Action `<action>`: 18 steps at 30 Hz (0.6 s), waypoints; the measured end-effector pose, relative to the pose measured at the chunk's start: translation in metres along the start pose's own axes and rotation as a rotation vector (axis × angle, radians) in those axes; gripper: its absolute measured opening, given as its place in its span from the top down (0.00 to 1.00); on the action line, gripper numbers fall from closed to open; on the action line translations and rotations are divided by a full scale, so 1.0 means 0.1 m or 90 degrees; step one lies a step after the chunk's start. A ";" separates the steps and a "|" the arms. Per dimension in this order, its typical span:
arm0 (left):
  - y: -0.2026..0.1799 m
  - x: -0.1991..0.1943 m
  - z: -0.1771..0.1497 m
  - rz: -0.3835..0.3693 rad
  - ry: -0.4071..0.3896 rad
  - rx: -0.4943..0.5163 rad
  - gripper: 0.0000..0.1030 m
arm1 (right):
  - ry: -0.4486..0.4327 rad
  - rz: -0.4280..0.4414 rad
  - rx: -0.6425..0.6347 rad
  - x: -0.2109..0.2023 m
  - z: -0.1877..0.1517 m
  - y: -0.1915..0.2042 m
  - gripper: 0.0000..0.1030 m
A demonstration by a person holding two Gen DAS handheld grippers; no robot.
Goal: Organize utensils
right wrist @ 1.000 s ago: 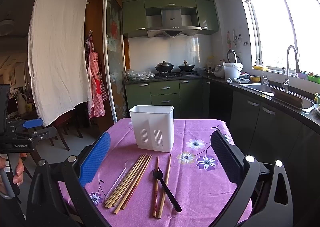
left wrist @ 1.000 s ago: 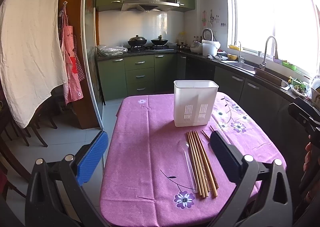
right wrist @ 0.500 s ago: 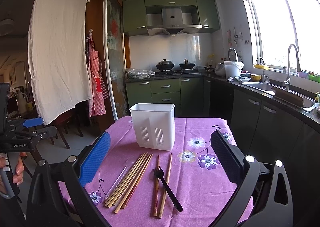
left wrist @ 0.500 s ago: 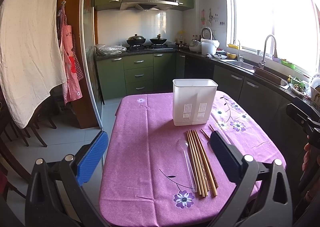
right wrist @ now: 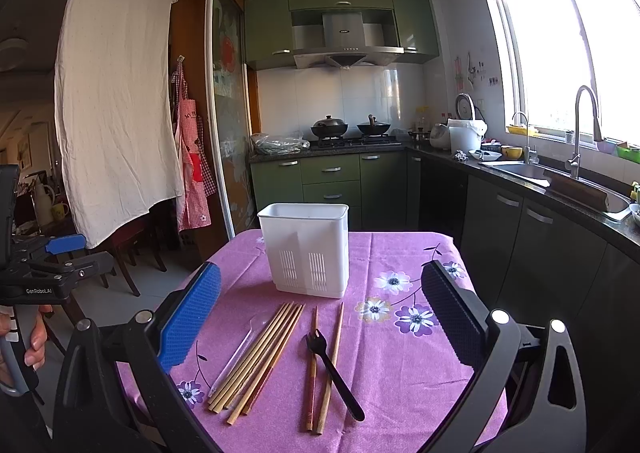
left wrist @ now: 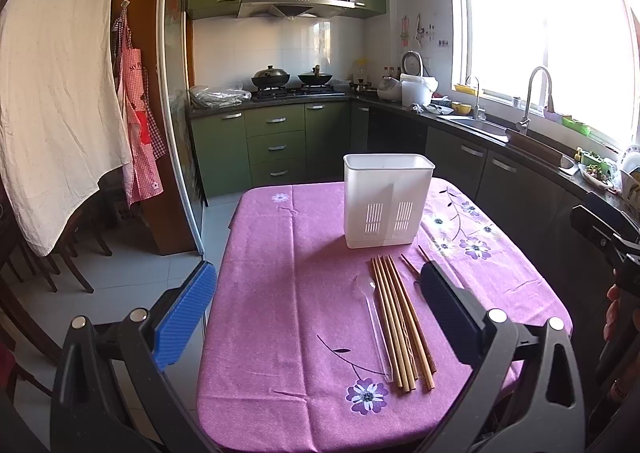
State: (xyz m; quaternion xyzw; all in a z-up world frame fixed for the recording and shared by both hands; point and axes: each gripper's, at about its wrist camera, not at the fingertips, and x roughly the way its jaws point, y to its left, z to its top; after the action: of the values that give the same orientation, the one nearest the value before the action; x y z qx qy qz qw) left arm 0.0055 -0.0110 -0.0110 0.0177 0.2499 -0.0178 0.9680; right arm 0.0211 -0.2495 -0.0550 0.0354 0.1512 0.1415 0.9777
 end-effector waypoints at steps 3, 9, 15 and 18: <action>0.00 0.01 0.00 -0.001 0.002 0.000 0.06 | 0.003 0.001 0.001 0.02 -0.01 -0.01 0.04; 0.01 0.03 -0.01 0.000 0.006 0.000 0.06 | 0.004 0.001 0.001 0.05 -0.01 -0.02 0.04; 0.02 0.04 -0.01 -0.001 0.008 0.001 0.06 | 0.006 0.000 0.002 0.05 -0.02 -0.01 0.04; 0.01 0.04 -0.01 -0.001 0.008 0.001 0.06 | 0.007 0.000 0.001 0.05 -0.03 -0.01 0.04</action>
State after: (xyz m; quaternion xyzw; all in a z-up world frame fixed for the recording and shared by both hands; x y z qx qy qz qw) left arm 0.0084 -0.0097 -0.0140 0.0186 0.2558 -0.0186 0.9664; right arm 0.0253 -0.2492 -0.0591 0.0358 0.1570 0.1419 0.9767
